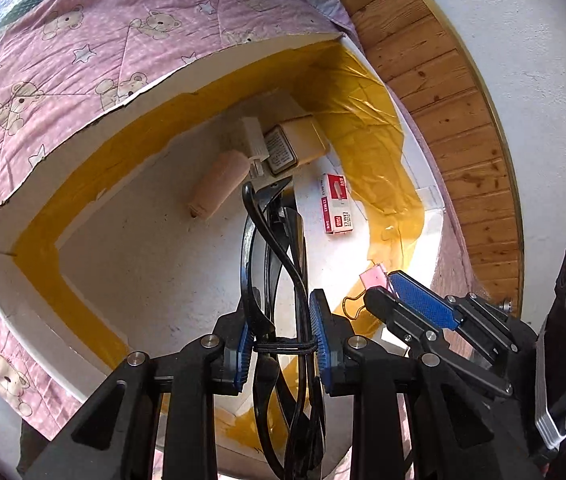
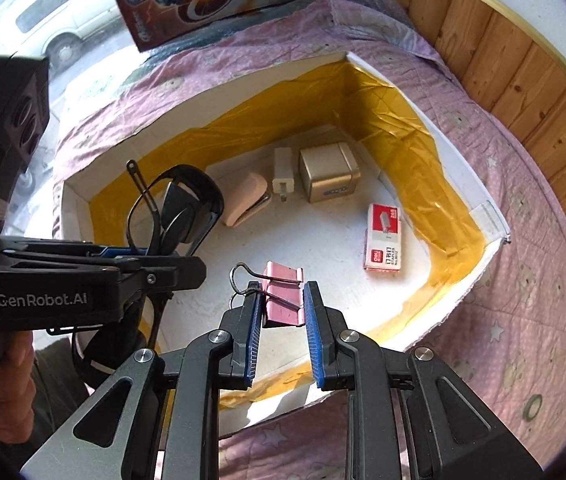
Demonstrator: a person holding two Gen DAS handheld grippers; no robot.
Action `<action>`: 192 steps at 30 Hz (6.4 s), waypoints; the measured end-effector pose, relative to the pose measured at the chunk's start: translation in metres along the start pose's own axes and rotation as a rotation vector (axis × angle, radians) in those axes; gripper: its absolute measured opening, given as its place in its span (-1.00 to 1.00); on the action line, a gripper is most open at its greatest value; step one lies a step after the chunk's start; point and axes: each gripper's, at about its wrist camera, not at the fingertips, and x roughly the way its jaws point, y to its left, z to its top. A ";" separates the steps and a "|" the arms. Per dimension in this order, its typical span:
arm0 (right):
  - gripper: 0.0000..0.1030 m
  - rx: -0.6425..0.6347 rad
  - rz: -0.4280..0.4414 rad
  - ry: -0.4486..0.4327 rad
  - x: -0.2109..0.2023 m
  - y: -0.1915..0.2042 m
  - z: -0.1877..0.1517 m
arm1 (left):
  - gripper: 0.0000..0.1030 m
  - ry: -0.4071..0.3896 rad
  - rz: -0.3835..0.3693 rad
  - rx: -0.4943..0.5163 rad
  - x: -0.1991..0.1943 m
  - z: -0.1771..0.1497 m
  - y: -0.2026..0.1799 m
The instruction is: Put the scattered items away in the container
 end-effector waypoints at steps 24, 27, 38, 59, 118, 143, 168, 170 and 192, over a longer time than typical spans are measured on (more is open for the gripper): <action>-0.22 0.222 0.054 -0.083 -0.029 -0.013 -0.041 | 0.24 -0.099 0.095 0.079 -0.036 -0.016 0.002; -0.22 0.305 0.092 -0.172 -0.042 0.001 -0.059 | 0.24 -0.121 0.097 0.095 -0.043 -0.024 0.007; -0.22 0.543 0.143 -0.388 -0.063 0.048 -0.116 | 0.25 -0.331 0.236 0.456 -0.083 -0.070 -0.030; -0.17 0.686 0.195 -0.494 -0.083 0.098 -0.208 | 0.25 -0.400 0.202 0.711 -0.110 -0.166 -0.049; -0.30 0.754 -0.241 -0.194 -0.008 -0.142 -0.346 | 0.15 0.173 0.046 1.279 0.182 -0.275 -0.179; -0.74 1.084 -0.053 -0.371 -0.051 -0.098 -0.385 | -0.51 0.190 -0.114 0.982 0.128 -0.230 -0.176; -0.74 1.055 -0.118 -0.443 -0.095 -0.022 -0.379 | -0.51 0.075 -0.190 0.889 0.041 -0.231 -0.152; -0.74 1.043 -0.123 -0.449 -0.099 -0.017 -0.375 | -0.51 0.065 -0.197 0.875 0.033 -0.230 -0.149; -0.74 0.844 -0.197 -0.519 -0.143 0.044 -0.306 | -0.51 -0.060 -0.260 0.748 -0.044 -0.195 -0.104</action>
